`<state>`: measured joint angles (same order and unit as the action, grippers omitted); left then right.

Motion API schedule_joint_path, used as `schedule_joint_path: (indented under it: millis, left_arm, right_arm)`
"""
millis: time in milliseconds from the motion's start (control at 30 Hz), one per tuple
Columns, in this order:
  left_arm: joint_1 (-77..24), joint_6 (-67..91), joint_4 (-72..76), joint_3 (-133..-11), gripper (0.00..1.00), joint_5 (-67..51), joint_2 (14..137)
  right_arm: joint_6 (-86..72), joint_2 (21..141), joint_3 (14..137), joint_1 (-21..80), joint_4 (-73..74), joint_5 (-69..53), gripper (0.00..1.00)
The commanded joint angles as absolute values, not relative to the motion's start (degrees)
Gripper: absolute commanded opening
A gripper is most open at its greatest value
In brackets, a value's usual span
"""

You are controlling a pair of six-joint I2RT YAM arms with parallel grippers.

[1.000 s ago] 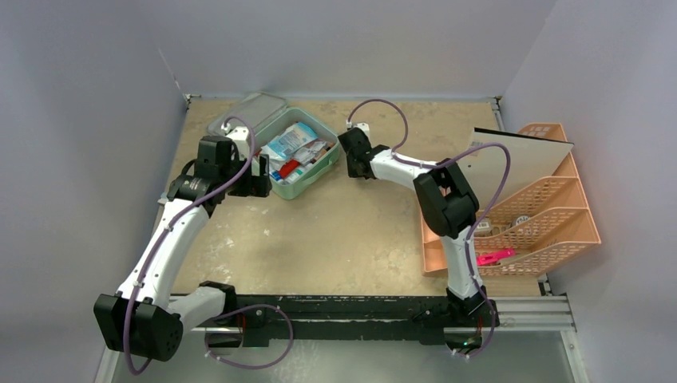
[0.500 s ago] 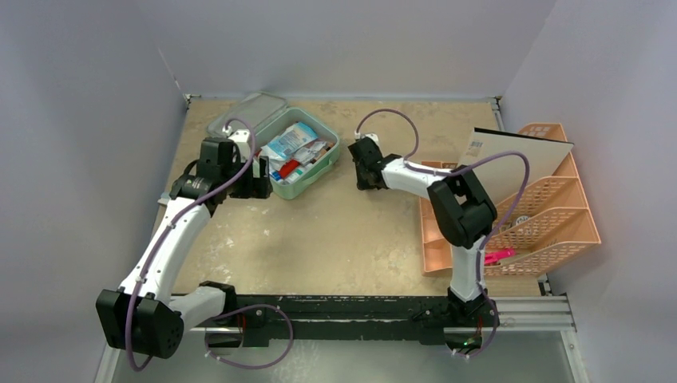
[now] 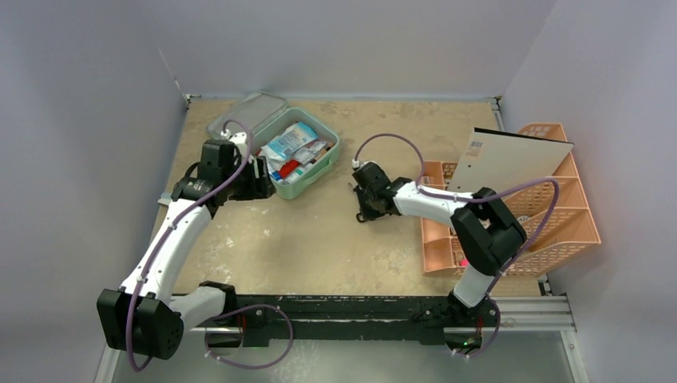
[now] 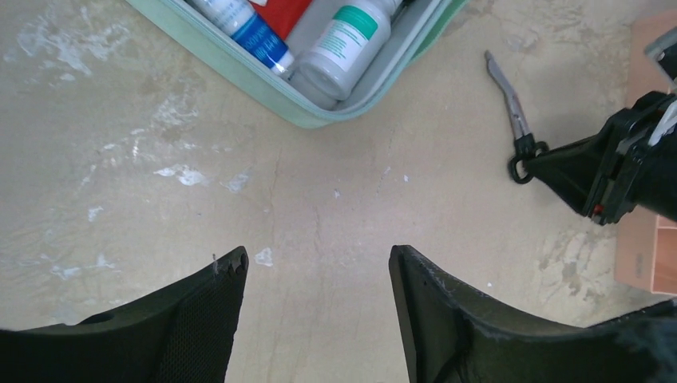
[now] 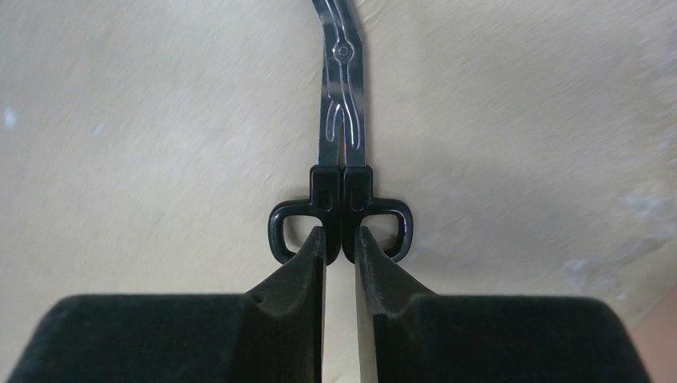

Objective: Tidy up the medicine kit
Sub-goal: Move the scissors to the center of the board.

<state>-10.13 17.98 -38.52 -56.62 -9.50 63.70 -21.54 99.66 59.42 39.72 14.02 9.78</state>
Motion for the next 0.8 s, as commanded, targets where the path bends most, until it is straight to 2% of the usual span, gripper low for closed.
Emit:
schedule_joint_path:
  millis: [0,400,533,633,767]
  left_arm:
    - [-9.79,22.8,-37.47,-55.16,0.63,-14.12,60.91]
    - [-9.8,31.92,-32.01,-49.07,0.59,-21.37,59.67]
    - [-9.79,33.07,-29.67,-47.69,0.59,-23.29,60.14]
    - [-9.8,32.49,-27.99,-46.93,0.59,-24.77,60.2]
    - [-9.76,32.95,-27.17,-46.53,0.59,-25.07,59.87]
  right_arm:
    - [-23.17,95.02,56.4,44.0,13.54,5.17,0.0]
    - [-27.75,91.14,53.58,50.66,9.04,-1.02,0.0]
    - [-25.68,90.14,55.32,50.69,11.38,3.05,0.01]
    - [-24.75,90.2,57.21,50.62,14.18,5.79,0.2]
    - [-22.33,92.27,59.9,50.21,15.92,11.72,0.28]
